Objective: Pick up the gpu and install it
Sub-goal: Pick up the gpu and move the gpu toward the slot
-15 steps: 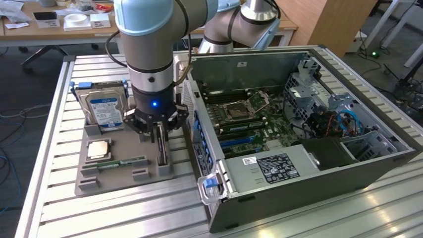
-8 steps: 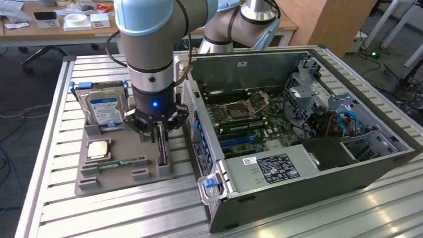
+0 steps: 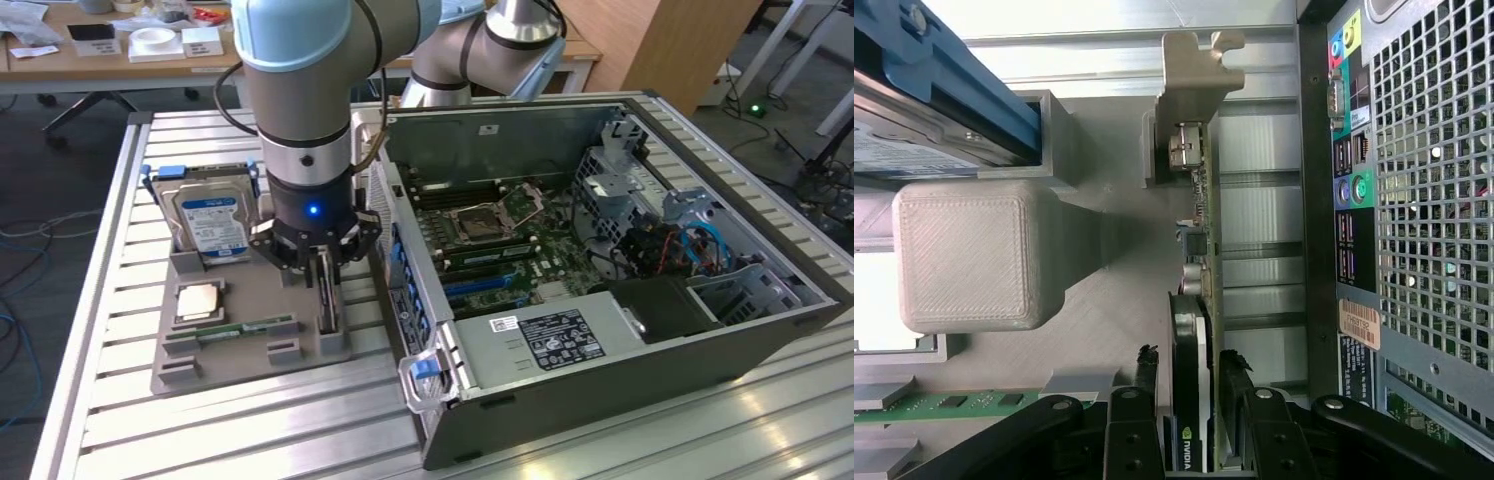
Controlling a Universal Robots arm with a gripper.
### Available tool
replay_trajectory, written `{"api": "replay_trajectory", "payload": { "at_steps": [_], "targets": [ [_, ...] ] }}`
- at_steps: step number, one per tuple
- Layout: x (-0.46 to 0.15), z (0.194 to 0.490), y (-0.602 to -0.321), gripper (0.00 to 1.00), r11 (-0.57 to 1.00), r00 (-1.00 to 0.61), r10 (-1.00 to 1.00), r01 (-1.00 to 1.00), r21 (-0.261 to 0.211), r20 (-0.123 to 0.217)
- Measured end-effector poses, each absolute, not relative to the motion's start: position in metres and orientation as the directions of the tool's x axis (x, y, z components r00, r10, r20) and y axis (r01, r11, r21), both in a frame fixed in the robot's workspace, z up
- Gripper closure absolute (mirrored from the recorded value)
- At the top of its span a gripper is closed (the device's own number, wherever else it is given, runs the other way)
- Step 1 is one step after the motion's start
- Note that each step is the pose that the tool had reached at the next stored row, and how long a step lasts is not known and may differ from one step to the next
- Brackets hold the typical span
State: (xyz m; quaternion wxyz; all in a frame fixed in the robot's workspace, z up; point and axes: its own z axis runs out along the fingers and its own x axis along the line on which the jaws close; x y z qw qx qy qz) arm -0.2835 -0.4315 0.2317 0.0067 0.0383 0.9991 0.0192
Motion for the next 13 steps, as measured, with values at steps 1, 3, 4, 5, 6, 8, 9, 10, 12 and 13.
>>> {"api": "replay_trajectory", "payload": {
  "at_steps": [1, 3, 4, 5, 6, 8, 9, 10, 12, 13],
  "targets": [
    [-0.2835, 0.2318, -0.4315, 0.62, 0.996, -0.997, 0.077, 0.076, 0.039, -0.012],
    [-0.2835, 0.2317, -0.4315, 0.62, 0.996, -0.997, 0.077, 0.076, 0.039, -0.012],
    [-0.2835, 0.2317, -0.4315, 0.62, 0.996, -0.997, 0.077, 0.076, 0.039, -0.012],
    [-0.2835, 0.2317, -0.4315, 0.62, 0.996, -0.997, 0.077, 0.076, 0.039, -0.012],
    [-0.2835, 0.2317, -0.4315, 0.62, 0.996, -0.997, 0.077, 0.076, 0.039, -0.012],
    [-0.2835, 0.2317, -0.4315, 0.63, 0.996, -0.997, 0.077, 0.076, 0.039, -0.012],
    [-0.2835, 0.2317, -0.4315, 0.69, 0.996, -0.997, 0.077, 0.076, 0.039, -0.012],
    [-0.2835, 0.2318, -0.4315, 0.69, 0.996, -0.997, 0.077, 0.076, 0.039, -0.012],
    [-0.2835, 0.2318, -0.4315, 0.73, 0.996, -0.997, 0.077, 0.076, 0.039, -0.012],
    [-0.2835, 0.2317, -0.4315, 0.73, 0.996, -0.997, 0.077, 0.076, 0.039, -0.012]
  ]
}}
